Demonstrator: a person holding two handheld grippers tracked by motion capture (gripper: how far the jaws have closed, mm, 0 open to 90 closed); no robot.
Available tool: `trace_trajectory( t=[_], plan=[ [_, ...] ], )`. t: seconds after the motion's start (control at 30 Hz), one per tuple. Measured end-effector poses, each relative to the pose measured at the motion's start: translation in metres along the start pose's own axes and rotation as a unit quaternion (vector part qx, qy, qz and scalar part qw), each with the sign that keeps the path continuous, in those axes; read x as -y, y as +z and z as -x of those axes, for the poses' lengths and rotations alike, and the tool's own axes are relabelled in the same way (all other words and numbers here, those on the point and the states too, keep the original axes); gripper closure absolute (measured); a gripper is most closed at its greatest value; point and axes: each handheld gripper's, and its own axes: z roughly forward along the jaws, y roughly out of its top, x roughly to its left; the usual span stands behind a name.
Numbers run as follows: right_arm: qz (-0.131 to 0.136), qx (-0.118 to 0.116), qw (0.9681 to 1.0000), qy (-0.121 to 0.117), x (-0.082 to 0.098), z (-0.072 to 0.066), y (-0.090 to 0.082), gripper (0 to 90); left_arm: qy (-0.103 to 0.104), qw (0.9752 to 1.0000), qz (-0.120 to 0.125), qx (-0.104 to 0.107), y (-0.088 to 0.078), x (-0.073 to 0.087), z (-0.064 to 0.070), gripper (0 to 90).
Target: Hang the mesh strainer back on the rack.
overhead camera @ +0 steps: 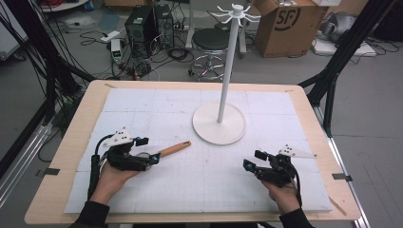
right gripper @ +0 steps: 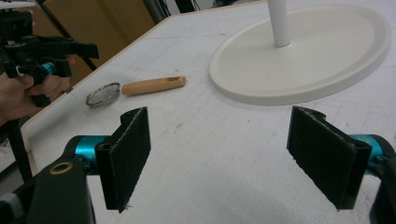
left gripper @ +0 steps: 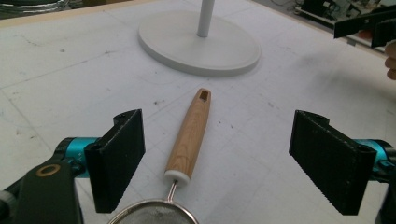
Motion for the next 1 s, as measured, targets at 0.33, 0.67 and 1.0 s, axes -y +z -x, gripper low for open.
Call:
trace_trajectory(
  t=[0.33,0.67,1.0],
  plan=[
    [0.0,-0.002,1.0,0.003,-0.001,0.002,0.001,20.8,0.008,0.9944,-0.105,-0.009,0.028,-0.013,-0.005,23.0],
    [0.004,-0.003,1.0,0.001,-0.002,0.003,-0.002,20.8,0.027,0.9862,-0.162,-0.015,0.055,-0.026,-0.007,24.5],
    [0.008,0.002,1.0,0.003,-0.003,0.011,-0.008,20.9,0.011,0.9759,-0.216,0.024,0.074,-0.022,-0.016,33.0]
  ],
)
